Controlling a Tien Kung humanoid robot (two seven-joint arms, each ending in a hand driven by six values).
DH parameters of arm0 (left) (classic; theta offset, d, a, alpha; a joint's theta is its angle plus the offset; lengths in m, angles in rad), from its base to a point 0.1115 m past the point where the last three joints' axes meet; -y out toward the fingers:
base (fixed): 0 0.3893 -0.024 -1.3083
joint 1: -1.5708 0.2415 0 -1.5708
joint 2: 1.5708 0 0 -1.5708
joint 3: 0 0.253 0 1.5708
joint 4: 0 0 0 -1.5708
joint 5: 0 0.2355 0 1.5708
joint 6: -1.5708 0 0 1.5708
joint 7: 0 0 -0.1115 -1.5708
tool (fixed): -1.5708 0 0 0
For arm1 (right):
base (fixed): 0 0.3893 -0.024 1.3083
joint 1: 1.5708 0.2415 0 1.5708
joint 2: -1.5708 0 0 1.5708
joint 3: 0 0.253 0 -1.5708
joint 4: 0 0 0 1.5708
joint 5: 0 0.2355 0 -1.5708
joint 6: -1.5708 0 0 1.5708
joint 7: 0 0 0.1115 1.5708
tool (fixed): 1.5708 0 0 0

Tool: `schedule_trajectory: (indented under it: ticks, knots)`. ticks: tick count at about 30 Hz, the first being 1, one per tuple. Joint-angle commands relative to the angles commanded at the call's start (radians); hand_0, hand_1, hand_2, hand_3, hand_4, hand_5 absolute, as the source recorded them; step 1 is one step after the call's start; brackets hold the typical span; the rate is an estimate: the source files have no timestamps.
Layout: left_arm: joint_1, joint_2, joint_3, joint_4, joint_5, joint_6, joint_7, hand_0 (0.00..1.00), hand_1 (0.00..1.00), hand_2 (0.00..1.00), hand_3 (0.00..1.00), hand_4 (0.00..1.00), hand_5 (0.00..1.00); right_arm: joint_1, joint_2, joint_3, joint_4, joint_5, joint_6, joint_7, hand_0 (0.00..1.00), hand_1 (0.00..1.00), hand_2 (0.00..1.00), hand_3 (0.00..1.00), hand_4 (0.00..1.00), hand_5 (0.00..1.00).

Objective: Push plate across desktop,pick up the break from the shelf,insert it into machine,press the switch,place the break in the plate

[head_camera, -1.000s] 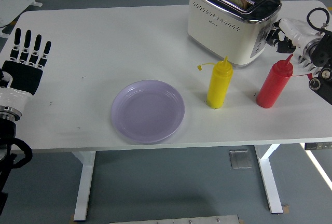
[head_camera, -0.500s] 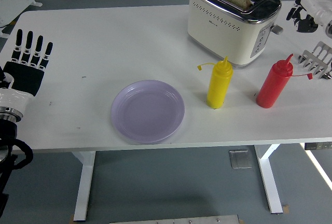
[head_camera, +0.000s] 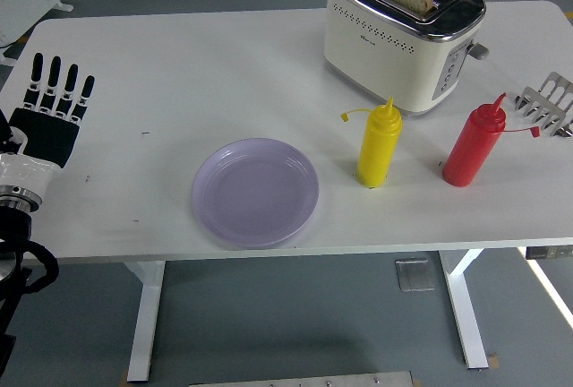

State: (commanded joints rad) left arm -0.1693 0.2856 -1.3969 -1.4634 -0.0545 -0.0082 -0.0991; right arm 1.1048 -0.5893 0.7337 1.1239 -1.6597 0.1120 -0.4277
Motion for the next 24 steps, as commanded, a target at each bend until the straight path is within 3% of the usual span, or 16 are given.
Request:
schedule_trajectory:
  ticks: [1,2,13,14,24]
  knots:
    - [-0.001,0.001,0.002,0.001,0.000,0.000,0.000,0.779,0.716,0.669,0.692,0.706,0.998,0.025,0.013,-0.025,-0.022,0.015,0.009,-0.004,0.452,0.620,0.662,0.700,0.621,0.067]
    - [-0.002,0.002,0.003,0.001,0.001,0.000,0.000,0.778,0.716,0.670,0.692,0.706,0.998,0.046,0.022,-0.045,-0.040,0.026,0.016,-0.007,0.409,0.609,0.670,0.714,0.683,0.123]
    - [-0.006,0.012,0.019,0.006,0.000,0.001,-0.001,0.778,0.716,0.669,0.692,0.703,0.998,0.283,0.177,-0.267,-0.288,0.161,0.081,-0.029,0.400,0.602,0.678,0.720,0.704,0.165]
    - [-0.006,0.013,0.020,0.006,0.000,0.001,-0.001,0.777,0.715,0.668,0.694,0.702,0.998,0.307,0.191,-0.281,-0.315,0.174,0.083,-0.030,0.394,0.598,0.677,0.717,0.709,0.221]
    - [-0.010,0.018,0.037,0.009,0.010,0.003,-0.002,0.776,0.715,0.669,0.691,0.701,0.998,0.407,0.266,-0.338,-0.509,0.270,0.102,-0.044,0.391,0.595,0.671,0.712,0.697,0.261]
